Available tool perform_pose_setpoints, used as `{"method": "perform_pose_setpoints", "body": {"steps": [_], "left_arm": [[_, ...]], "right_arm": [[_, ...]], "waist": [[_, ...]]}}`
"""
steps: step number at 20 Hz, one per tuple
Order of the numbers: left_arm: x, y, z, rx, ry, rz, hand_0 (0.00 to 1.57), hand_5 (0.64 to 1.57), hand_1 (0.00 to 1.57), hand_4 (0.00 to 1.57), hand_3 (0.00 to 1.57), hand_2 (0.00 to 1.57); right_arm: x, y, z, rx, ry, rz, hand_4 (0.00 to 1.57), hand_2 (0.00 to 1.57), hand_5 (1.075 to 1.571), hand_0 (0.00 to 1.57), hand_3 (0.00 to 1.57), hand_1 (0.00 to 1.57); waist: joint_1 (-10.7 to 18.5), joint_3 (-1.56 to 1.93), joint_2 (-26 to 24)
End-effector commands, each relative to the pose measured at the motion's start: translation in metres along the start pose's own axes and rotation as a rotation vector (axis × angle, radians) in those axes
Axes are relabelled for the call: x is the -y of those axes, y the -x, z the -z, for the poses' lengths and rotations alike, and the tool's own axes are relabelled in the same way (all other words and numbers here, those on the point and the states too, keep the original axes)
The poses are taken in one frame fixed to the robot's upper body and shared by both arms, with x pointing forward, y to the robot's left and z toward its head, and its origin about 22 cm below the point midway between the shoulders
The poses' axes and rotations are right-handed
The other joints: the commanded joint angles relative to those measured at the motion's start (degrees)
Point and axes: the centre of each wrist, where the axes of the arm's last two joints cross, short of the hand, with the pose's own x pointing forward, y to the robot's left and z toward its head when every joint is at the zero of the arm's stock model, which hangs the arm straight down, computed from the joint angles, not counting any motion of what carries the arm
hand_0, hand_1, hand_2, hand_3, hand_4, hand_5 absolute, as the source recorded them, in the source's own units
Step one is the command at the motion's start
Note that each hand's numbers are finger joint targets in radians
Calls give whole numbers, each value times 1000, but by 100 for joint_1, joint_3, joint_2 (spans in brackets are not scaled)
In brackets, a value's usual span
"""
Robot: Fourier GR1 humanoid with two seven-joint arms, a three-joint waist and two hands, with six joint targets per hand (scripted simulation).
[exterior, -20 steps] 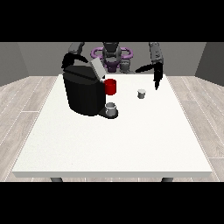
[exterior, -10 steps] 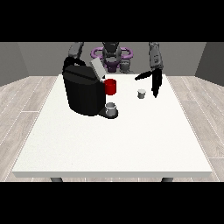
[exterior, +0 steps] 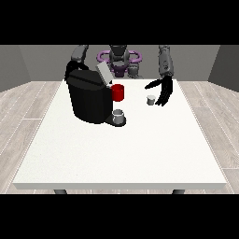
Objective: Insert the coffee pod into the coffee machine and close the lid
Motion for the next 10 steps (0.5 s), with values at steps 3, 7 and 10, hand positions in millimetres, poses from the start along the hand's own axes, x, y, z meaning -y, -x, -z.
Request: {"method": "perform_pose_setpoints", "body": {"steps": [3, 7, 10], "left_arm": [[3, 24, -7, -62, 68, 122, 634, 1571, 634, 0, 487, 756], [10, 31, -6, -57, 27, 197, 536, 1571, 536, 0, 440, 692], [-12, 15, 6, 9, -31, 252, 645, 1571, 645, 0, 527, 788]], "right_arm": [[-8, 9, -8, -45, 2, 29, 465, 0, 1571, 0, 0, 0], [-20, 16, -24, -35, -32, 5, 515, 0, 1571, 0, 0, 0], [-29, -2, -9, 31, -38, 16, 487, 0, 1571, 0, 0, 0]], "waist": [[-2, 0, -138], [-300, -1, -97], [-225, -1, 130]]}}
